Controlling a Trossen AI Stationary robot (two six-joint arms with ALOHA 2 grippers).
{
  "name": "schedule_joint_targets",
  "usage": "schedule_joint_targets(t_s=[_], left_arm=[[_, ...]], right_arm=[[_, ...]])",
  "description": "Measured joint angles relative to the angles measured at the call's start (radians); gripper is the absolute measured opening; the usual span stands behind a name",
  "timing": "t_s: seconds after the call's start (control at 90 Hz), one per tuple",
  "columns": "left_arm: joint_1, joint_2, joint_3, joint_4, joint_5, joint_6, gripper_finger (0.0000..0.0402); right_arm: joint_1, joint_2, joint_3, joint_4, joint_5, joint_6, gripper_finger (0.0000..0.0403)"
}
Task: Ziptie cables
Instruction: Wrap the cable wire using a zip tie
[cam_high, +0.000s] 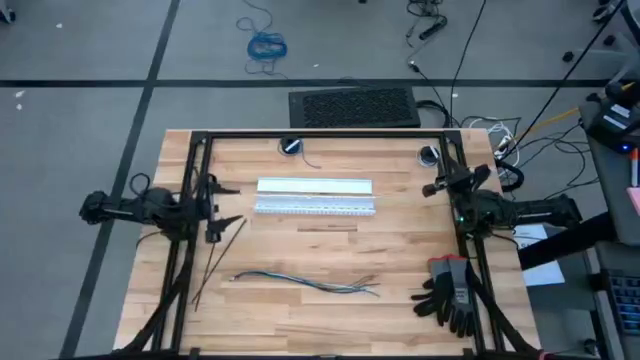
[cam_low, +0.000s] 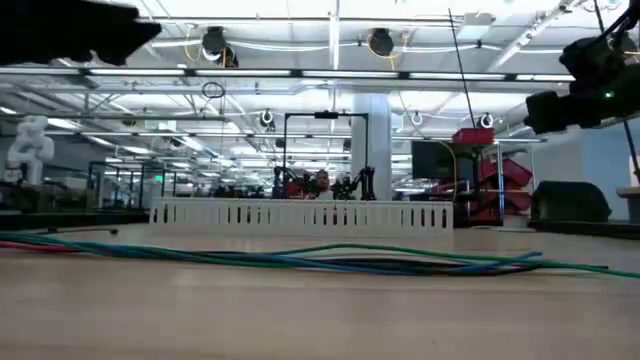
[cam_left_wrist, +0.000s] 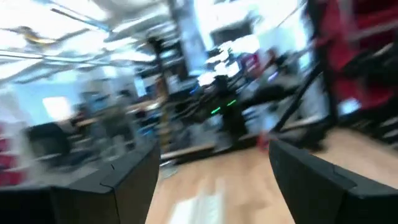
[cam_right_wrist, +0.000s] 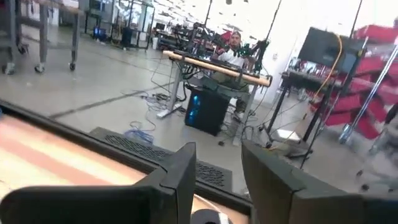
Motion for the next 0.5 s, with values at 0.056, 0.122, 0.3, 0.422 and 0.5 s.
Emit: schedule_joint_targets(t_s=[0.056, 0.122, 0.3, 0.422, 0.5], left_arm=[[0.0, -0.001, 0.0, 0.015, 0.009, -0.005, 0.0297], [0.0, -0.001, 0.0, 0.04, 0.009, 0.004, 0.0297], [0.0, 0.0, 0.0, 0.067, -0.002, 0.0, 0.0297], [0.0, 0.005, 0.0, 0.017, -0.032, 0.008, 0.0297], [0.0, 0.013, 0.0, -0.043, -0.073, 0.003, 0.0297]], right_arm=[[0.0, 0.0, 0.0, 0.0, -0.004, -0.124, 0.0123], [0.0, 0.0, 0.0, 0.001, -0.037, -0.237, 0.0123], [-0.002, 0.0, 0.0, 0.001, -0.057, -0.337, 0.0123], [-0.015, 0.0, 0.0, 0.002, -0.156, -0.399, 0.0123], [-0.024, 0.0, 0.0, 0.008, -0.289, -0.34, 0.0123]])
